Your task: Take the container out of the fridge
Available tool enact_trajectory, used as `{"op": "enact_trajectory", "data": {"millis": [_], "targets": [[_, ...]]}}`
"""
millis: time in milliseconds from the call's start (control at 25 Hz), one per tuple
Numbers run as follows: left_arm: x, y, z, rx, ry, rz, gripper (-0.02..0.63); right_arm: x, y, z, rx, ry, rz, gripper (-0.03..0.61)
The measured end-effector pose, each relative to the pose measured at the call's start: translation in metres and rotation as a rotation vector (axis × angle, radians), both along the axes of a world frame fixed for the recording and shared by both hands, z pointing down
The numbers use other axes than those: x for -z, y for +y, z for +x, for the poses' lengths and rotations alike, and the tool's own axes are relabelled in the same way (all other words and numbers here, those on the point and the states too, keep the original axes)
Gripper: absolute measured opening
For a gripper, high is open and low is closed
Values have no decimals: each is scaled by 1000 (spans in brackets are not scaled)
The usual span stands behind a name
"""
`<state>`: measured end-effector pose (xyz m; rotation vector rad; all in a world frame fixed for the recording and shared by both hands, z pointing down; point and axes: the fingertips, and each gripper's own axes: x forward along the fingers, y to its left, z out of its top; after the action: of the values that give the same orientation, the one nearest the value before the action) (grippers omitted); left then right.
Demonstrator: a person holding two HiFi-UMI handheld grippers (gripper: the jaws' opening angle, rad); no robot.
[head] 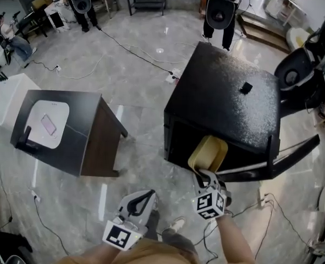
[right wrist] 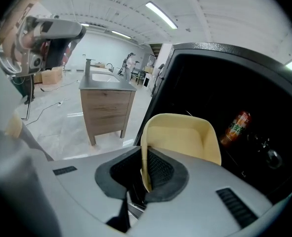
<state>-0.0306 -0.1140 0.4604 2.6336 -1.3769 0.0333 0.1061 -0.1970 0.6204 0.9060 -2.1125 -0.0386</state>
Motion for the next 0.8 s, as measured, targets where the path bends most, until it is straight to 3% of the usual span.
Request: {"op": "enact_trajectory", "data": {"millis": [800], "targets": [[44,33,20,0,-19,80,2,76,49,-15,21,-167,78,18]]}}
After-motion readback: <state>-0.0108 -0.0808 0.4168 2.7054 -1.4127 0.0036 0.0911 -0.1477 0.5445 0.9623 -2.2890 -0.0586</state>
